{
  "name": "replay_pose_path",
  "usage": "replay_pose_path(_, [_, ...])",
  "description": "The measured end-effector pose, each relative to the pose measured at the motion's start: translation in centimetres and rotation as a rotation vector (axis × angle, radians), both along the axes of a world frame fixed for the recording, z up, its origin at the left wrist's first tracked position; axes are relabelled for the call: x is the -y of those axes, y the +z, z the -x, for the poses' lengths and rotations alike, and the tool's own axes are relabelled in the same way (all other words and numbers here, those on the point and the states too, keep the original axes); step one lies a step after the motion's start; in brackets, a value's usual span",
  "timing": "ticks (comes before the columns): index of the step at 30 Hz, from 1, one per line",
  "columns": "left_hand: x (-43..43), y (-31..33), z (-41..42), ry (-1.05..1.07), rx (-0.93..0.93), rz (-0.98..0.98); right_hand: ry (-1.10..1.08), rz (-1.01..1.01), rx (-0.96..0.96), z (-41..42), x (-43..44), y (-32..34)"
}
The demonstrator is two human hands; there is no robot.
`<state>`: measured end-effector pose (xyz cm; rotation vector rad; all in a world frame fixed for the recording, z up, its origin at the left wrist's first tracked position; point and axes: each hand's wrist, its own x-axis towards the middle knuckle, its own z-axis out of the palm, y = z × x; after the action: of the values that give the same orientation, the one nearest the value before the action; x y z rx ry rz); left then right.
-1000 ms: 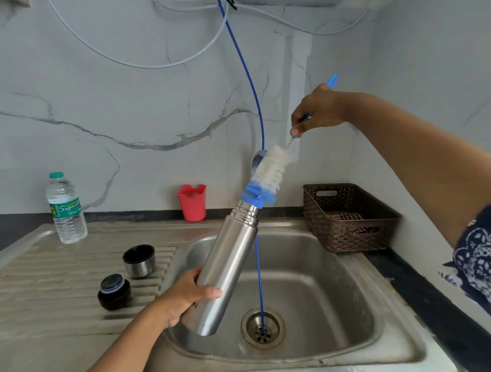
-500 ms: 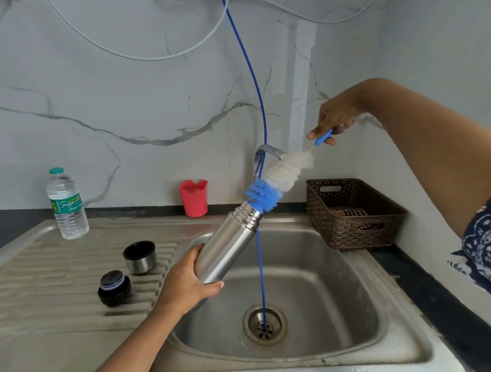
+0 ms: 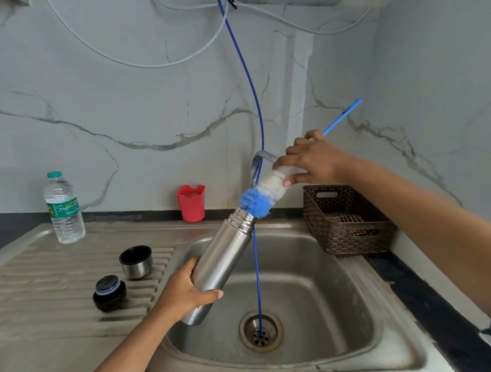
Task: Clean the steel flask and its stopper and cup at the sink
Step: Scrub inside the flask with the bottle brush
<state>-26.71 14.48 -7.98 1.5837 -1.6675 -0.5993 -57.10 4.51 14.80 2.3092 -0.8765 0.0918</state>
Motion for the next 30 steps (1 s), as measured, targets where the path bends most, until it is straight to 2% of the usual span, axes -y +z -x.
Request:
replay_pose_path(4, [-0.1, 0.1, 0.3, -0.013, 0.008, 0.002, -0.017, -0.233, 0.168, -0.3, -0.1, 1.6])
replay_pose_path(13, [-0.3, 0.4, 0.7, 0.017, 0.028, 0.156, -0.294, -0.611, 0.253, -1.4, 0.1, 6.4])
replay_pose_path(18, [0.0, -0.1, 0.3, 0.061, 0.076, 0.227, -0.437, -0.654, 0.241, -2.0, 0.5, 7.2])
replay_pose_path(21, [0.1, -0.5, -0.4, 0.104, 0.135, 0.228, -0.560, -0.605, 0.239, -0.1, 0.8, 8.8])
replay_pose_path(24, [0.1, -0.2, 0.2, 0.098, 0.073, 0.225, -0.620, -0.592, 0.354, 2.3, 0.5, 11.1])
replay_pose_path(27, [0.0, 0.3, 1.4, 0.046, 0.039, 0.182, -0.607, -0.590, 0.357, 3.0, 0.3, 10.7])
replay_pose_path(30, [-0.3, 0.6, 1.8, -0.012, -0.150, 0.045, -0.575, -0.585, 0.457, 3.3, 0.5, 8.2])
